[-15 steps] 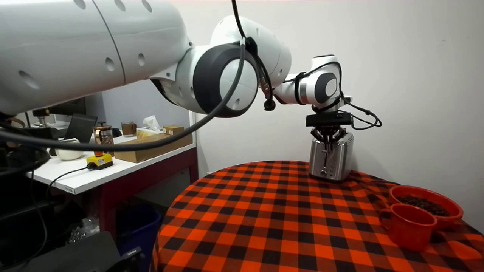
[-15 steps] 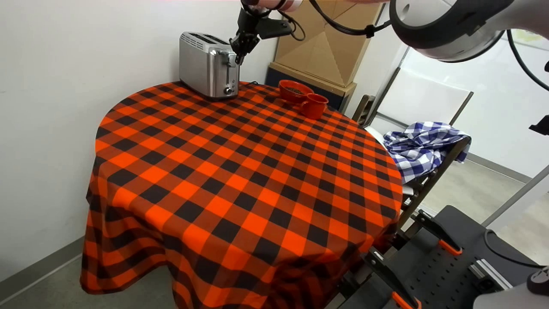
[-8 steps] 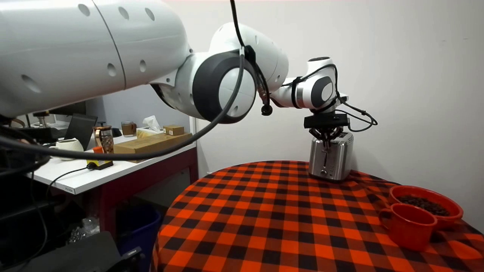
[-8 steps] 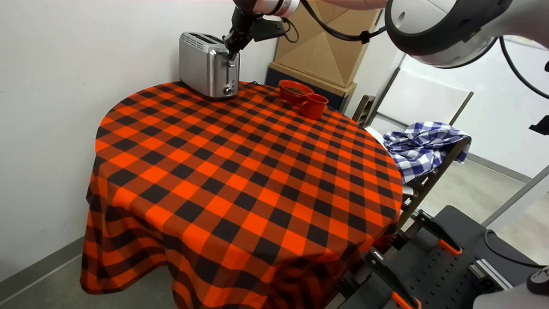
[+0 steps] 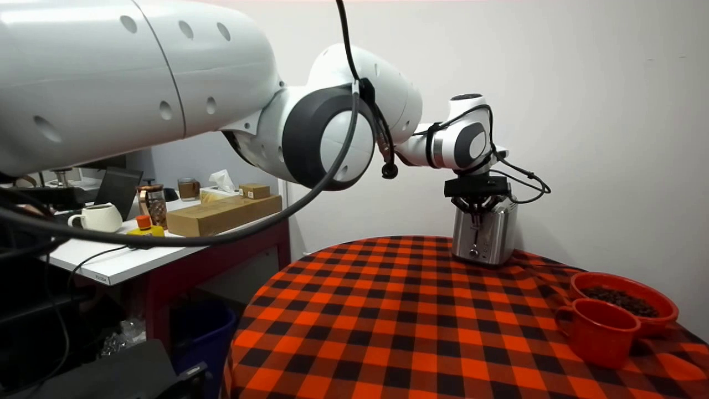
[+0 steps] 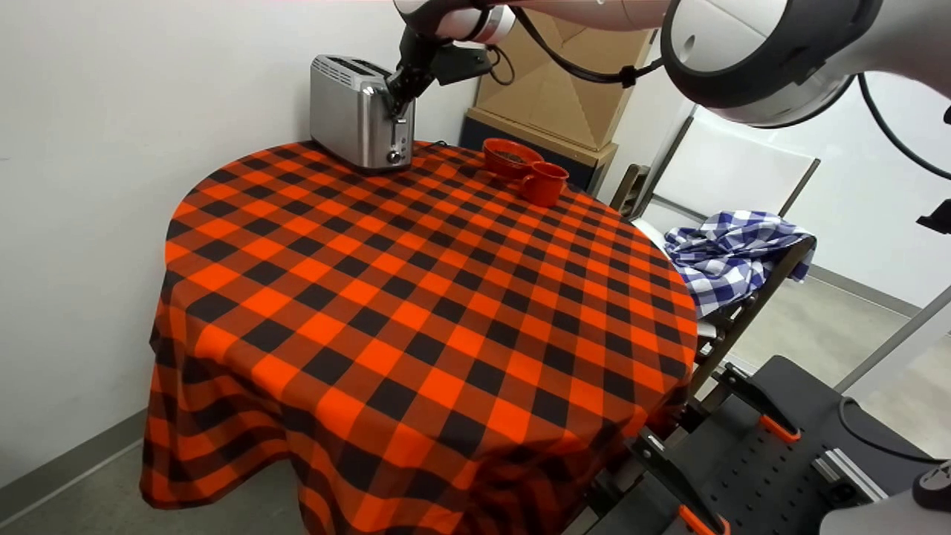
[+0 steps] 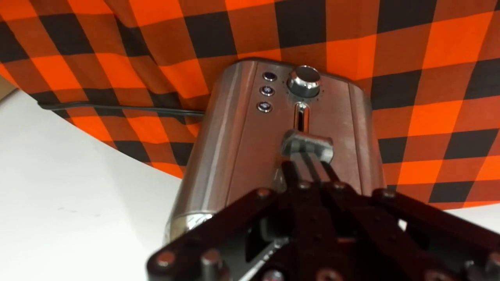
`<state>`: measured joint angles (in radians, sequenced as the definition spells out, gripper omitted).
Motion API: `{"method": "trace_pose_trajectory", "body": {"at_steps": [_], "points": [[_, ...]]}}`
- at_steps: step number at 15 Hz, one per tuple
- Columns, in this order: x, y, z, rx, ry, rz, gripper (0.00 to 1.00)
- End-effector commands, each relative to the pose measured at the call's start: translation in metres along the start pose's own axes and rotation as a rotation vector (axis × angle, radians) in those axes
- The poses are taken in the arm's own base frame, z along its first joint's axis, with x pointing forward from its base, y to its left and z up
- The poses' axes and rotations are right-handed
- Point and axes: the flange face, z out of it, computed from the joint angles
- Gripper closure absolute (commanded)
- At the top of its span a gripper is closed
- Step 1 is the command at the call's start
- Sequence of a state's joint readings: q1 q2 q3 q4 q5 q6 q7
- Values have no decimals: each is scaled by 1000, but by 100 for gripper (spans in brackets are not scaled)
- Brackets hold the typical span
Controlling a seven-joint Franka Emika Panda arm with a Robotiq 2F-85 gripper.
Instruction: Push the lever of the toaster down
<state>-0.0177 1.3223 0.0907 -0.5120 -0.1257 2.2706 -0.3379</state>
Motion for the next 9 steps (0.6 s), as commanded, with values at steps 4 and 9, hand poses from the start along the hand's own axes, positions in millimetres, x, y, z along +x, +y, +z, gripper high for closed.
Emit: {"method": "trace_pose_trajectory", "body": {"at_steps": [4, 9], "points": [[-19, -8, 36, 27, -3, -18, 100], [-37, -13, 63, 42, -54, -16, 100]]}}
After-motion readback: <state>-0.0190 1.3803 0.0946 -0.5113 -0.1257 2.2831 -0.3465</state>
